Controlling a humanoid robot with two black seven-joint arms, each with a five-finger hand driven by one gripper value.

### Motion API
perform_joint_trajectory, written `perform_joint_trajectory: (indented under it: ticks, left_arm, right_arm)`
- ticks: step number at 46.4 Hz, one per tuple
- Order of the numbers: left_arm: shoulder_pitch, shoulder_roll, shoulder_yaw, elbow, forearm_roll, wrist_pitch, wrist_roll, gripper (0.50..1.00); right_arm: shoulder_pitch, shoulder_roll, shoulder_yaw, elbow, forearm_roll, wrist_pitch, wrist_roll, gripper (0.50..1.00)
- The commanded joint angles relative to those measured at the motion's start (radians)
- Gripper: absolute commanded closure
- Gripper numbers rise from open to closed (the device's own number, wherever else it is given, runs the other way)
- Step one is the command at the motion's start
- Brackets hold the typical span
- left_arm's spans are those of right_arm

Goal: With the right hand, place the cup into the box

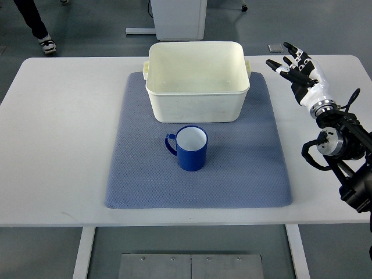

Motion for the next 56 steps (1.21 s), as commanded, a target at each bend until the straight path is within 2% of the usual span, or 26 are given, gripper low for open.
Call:
perform_joint_trajectory:
  ticks: [1, 28, 40, 56]
  left_arm:
    - [0.000, 0.000, 0.000, 0.000, 0.001, -0.001, 0.000, 0.500]
    - [0.003, 0.000, 0.000, 0.001, 0.000, 0.000, 0.000, 0.500]
    - [0.003, 0.000, 0.000, 0.001, 0.000, 0.002, 0.000, 0.500]
    - [0.005, 0.000, 0.000, 0.001, 0.000, 0.002, 0.000, 0.500]
  right_arm:
    - [0.000, 0.000, 0.000, 0.000, 0.000, 0.000, 0.000, 0.500]
    - [-0.003, 0.002, 0.000, -0.002, 0.000, 0.000, 0.003, 0.500]
    - [-0.008, 0.003, -0.024, -0.003, 0.001, 0.000, 0.093, 0.500]
    - [-0.009, 0.003, -0.035, -0.006, 0.001, 0.000, 0.101, 0.500]
